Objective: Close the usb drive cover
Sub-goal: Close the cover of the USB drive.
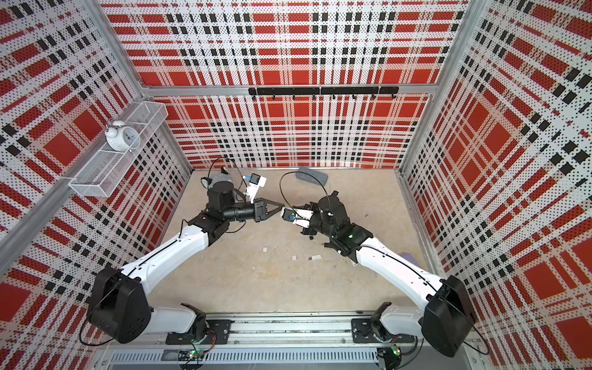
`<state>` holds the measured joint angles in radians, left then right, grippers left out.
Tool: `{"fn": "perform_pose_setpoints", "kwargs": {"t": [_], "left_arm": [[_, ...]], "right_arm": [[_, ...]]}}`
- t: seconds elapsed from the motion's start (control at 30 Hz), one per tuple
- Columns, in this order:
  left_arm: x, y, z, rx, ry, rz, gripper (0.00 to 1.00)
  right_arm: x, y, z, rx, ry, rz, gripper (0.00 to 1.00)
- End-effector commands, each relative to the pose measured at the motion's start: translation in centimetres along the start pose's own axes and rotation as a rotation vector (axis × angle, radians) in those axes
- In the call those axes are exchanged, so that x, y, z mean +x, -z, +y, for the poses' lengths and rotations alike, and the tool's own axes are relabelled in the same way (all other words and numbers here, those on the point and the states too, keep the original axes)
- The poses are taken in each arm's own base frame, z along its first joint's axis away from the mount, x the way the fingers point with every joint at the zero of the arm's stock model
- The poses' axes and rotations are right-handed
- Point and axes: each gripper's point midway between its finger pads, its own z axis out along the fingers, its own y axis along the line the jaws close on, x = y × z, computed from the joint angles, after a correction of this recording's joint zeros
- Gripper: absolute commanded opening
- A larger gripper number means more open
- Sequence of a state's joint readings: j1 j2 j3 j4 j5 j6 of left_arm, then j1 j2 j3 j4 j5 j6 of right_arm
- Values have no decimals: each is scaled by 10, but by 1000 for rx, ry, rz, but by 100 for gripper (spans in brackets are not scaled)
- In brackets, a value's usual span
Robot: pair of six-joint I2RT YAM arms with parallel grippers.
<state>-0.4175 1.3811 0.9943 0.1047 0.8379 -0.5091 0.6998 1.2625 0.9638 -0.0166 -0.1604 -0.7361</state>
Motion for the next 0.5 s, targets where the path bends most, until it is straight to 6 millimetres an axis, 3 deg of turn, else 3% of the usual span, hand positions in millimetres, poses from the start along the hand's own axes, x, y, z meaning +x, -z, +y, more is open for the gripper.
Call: {"fn": "perform_pose_setpoints", "kwargs": {"t": [0.0, 0.47], "left_arm": [[1, -2, -15, 67, -25, 9, 10], [6, -5, -10, 63, -29, 63, 8]], "right_arm": [[-47, 10, -1, -21, 15, -198, 10], [-58, 14, -5, -26, 24, -251, 10]]}}
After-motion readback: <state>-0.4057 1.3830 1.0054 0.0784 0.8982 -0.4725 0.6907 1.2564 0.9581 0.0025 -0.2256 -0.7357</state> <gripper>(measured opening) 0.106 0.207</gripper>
